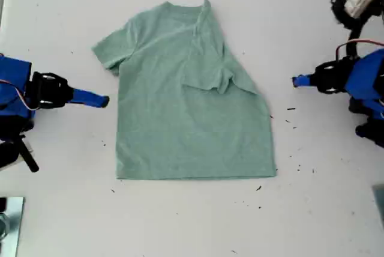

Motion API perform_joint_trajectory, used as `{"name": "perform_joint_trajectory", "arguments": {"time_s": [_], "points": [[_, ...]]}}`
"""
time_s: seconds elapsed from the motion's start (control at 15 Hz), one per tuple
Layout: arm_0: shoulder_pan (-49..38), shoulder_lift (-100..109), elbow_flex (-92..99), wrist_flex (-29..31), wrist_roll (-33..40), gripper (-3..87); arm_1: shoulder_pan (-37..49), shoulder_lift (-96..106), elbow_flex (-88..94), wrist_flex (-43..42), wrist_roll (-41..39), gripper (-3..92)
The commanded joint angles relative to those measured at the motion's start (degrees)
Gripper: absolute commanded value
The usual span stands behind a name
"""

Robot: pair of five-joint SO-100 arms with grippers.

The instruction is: Fold t shirt

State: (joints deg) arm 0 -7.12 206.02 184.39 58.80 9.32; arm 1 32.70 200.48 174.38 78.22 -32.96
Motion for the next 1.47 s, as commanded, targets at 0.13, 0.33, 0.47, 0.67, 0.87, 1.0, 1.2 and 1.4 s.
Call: {"name": "perform_joint_trajectory", "arguments": {"time_s": [0.13, 0.33, 0.47, 0.67, 0.87, 1.0, 1.2, 1.4], "points": [[0.4, 0.4, 0.8, -1.0, -5.7, -0.2, 1.8, 0.4, 3.3, -1.2, 15.3, 2.1], [-1.1, 0.4, 1.2, 0.4, -6.8, 1.9, 3.1, 0.4, 3.8, -2.4, 8.9, 2.1], [-2.5, 0.4, 1.0, 0.9, -8.3, 0.4, 2.3, 0.4, 3.8, -2.4, 10.4, 2.1], [-4.9, 0.4, 0.9, 1.0, -7.4, -0.1, 1.3, 0.4, 3.8, -2.3, 12.2, 2.1], [-6.8, 0.4, -3.8, 0.7, -8.6, -0.2, 0.4, 0.4, 3.8, -2.3, 9.7, 2.1], [-7.7, -7.2, -15.4, 1.3, -9.3, -0.2, -1.0, 0.4, 3.8, -4.7, 8.2, 2.2], [-13.4, -45.6, -51.5, 12.1, 1.7, -0.2, -2.5, 0.4, 3.8, -4.5, 8.0, 2.3], [-27.9, -74.9, -83.1, 30.8, 18.7, -0.2, -4.1, 0.4, 3.8, -5.0, 8.2, 2.3]]}}
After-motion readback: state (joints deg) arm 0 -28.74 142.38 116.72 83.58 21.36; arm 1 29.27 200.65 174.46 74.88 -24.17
